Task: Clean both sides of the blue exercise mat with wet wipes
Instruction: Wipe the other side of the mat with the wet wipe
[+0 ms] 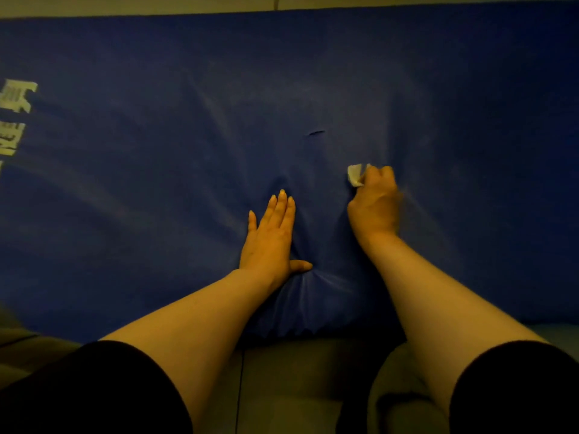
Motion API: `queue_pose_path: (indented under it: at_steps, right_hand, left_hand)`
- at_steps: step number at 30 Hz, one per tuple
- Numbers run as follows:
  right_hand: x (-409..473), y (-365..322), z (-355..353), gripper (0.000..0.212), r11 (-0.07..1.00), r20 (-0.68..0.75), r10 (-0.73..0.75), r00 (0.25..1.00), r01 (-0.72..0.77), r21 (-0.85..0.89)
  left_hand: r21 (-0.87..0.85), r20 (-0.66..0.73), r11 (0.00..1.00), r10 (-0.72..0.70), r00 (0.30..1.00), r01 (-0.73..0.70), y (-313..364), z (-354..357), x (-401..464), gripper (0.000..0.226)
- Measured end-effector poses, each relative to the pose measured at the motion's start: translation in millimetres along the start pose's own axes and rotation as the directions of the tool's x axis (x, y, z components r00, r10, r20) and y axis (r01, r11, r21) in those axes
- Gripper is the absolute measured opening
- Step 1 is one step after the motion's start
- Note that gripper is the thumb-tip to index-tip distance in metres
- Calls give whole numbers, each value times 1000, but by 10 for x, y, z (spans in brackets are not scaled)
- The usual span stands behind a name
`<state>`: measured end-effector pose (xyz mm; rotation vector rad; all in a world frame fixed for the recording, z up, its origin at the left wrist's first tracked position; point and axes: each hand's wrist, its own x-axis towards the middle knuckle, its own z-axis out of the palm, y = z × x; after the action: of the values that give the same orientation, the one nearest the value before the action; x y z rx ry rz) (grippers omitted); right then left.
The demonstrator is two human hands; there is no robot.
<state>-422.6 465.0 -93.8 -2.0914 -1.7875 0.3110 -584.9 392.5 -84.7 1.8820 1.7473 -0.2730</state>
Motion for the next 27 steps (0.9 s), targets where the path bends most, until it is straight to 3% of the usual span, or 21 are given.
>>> queue_pose_path:
  at_steps: [4, 6, 8, 11, 13, 16, 19, 22, 25, 27]
  right_hand:
    - [-322, -383, 198, 18, 965, 106, -247, 963, 235, 118]
    - [-254, -384, 213, 16, 954, 143, -288, 947, 272, 123]
    - [-52, -244, 149, 20, 972, 60, -222, 973, 216, 92]
    - [245, 6, 40, 21, 1000, -7, 0, 1000, 0, 3]
    - [279, -38, 58, 20, 998, -76, 50, 996, -52, -23]
    - [82, -348, 219, 18, 983, -112, -168, 979, 175, 56]
    - [31, -422, 324, 16, 931, 40, -352, 935, 346, 117]
    - [323, -218, 234, 15, 966, -18, -257, 966, 258, 32]
    - [560, -71, 193, 19, 999, -58, -36, 998, 35, -14]
    - [533, -197, 218, 17, 1000, -105, -14, 994, 15, 9]
  left_hand:
    - [57, -14, 998, -17, 1000, 18, 21, -40, 6, 118]
    - [99, -32, 995, -28, 999, 31, 28, -69, 10, 119]
    - [133, -45, 990, -29, 999, 35, 31, -90, 21, 121]
    - [178, -68, 983, -28, 997, 40, 47, -80, 23, 123]
    - [205, -73, 978, -27, 997, 42, 58, -86, 32, 127]
    - [259, -43, 965, -32, 999, 42, 72, -174, 118, 138]
    - [324, -21, 946, -21, 1000, 27, 49, -314, 243, 149]
    - [283, -45, 959, 25, 999, -12, -25, -378, 332, 144]
    - [207, -88, 978, 40, 995, -21, -103, -488, 511, 128]
    - [203, -127, 979, 36, 991, -10, -167, -604, 716, 113]
